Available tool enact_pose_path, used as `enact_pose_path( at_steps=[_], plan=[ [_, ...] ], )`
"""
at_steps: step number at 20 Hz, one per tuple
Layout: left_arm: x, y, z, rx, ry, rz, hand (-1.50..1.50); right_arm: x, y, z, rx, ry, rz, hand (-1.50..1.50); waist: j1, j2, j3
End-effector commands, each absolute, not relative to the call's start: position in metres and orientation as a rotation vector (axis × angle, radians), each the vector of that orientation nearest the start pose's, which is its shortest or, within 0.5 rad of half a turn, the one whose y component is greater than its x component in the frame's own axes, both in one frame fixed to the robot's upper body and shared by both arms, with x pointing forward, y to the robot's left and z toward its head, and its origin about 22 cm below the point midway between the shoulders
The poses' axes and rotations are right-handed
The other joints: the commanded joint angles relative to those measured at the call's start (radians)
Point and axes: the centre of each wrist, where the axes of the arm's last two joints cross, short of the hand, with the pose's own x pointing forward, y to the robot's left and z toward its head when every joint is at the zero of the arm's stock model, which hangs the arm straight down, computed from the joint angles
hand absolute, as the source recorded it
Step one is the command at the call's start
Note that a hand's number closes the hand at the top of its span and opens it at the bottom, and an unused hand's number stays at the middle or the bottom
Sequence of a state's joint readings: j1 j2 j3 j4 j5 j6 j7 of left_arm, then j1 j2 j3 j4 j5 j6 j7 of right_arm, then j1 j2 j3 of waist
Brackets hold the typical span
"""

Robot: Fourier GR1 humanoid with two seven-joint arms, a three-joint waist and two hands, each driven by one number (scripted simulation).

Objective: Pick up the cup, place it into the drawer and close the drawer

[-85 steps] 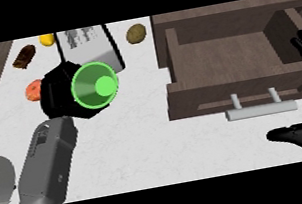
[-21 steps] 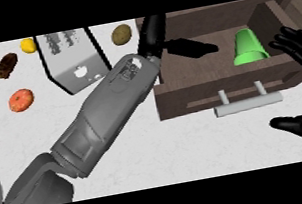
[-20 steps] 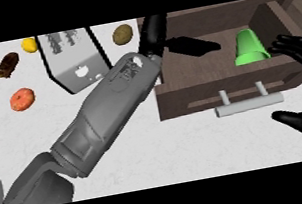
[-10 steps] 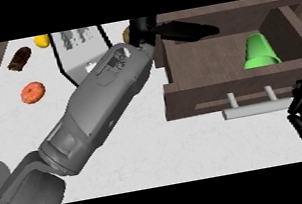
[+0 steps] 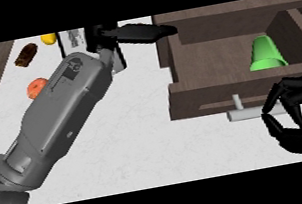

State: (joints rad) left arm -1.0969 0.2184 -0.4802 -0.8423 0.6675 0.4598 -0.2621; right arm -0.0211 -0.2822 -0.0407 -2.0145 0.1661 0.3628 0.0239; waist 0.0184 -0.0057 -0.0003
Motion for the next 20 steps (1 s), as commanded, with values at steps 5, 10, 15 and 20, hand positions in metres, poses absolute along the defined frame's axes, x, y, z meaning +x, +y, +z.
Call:
enact_pose_path(
  at_steps=[5, 10, 15, 20],
  plan=[
    [0.397, 0.144, 0.150, -0.143, -1.927, -0.058, -1.50, 0.248, -0.228, 0.094, -0.353, -1.841, 0.888, 1.50, 0.017, 0.002, 0.000],
    [0.390, 0.190, 0.134, -0.123, -1.918, -0.021, -1.50, 0.266, -0.235, 0.063, -0.477, -1.698, 1.134, 1.50, 0.023, 0.008, 0.000],
    [0.369, 0.214, 0.120, -0.114, -1.921, -0.028, -1.50, 0.300, -0.217, 0.041, -0.575, -1.657, 1.264, 1.50, 0.020, 0.009, 0.001],
    [0.346, 0.231, 0.131, -0.149, -1.910, -0.025, -1.50, 0.330, -0.199, 0.008, -0.627, -1.595, 1.331, 1.50, 0.023, 0.007, 0.001]
  ],
)
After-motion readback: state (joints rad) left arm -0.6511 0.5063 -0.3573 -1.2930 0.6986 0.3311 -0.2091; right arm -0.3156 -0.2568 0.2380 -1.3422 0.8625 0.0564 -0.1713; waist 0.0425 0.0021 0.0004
